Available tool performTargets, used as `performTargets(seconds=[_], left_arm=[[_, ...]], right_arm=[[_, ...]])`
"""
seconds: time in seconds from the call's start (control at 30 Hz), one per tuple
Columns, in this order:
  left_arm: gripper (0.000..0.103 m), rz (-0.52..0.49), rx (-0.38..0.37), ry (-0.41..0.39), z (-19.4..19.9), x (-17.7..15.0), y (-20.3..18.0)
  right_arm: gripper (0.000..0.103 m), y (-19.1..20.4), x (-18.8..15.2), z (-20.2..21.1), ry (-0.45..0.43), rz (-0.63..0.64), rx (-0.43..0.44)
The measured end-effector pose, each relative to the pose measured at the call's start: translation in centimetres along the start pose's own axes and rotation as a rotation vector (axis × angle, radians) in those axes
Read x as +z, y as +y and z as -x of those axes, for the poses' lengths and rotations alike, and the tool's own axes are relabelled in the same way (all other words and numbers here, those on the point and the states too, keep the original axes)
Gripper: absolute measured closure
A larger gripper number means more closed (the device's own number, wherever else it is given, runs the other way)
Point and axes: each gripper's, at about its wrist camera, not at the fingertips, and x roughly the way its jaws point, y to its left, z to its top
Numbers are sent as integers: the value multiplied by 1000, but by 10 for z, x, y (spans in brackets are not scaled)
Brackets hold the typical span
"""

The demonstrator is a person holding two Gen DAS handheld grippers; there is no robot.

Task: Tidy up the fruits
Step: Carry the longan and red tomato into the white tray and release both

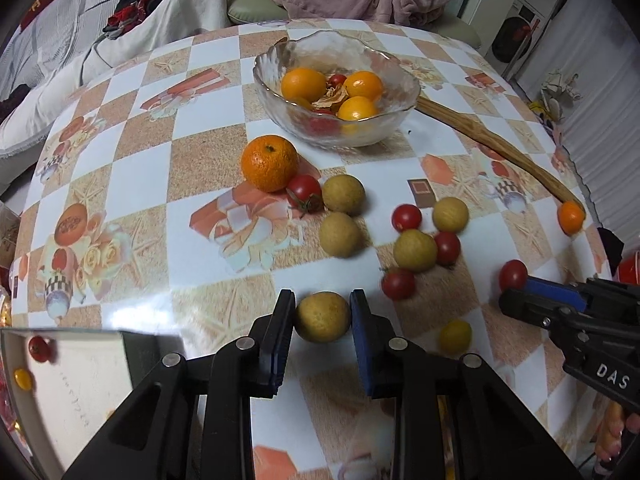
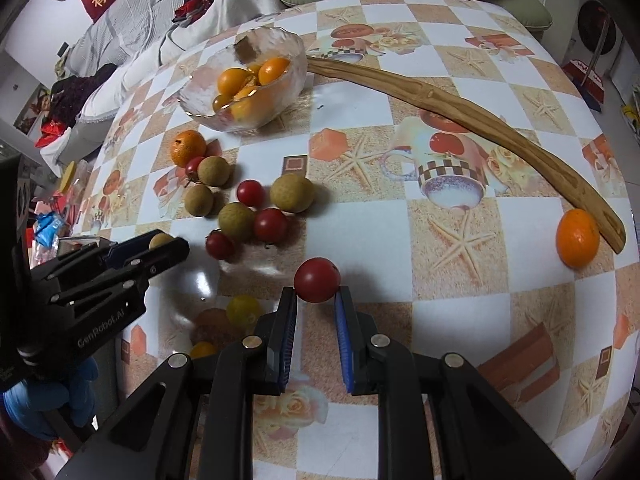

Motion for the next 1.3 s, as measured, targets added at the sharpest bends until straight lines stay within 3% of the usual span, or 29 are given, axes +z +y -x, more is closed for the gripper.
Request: performTargets(seconds=[0.27,0.57,1.0,1.3], left_arm=[[73,47,-19,-32,32,-13,15],[73,122,6,-69,70,-39,54],[73,248,121,-70,103,-100,141],[73,325,173,-31,99,-134,190]], right_arm=[[82,17,-4,11,-6,18,22],[82,65,-5,16,-8,102,48],[82,168,-11,5,15,255,116],[82,241,-14,-23,76,371,146]])
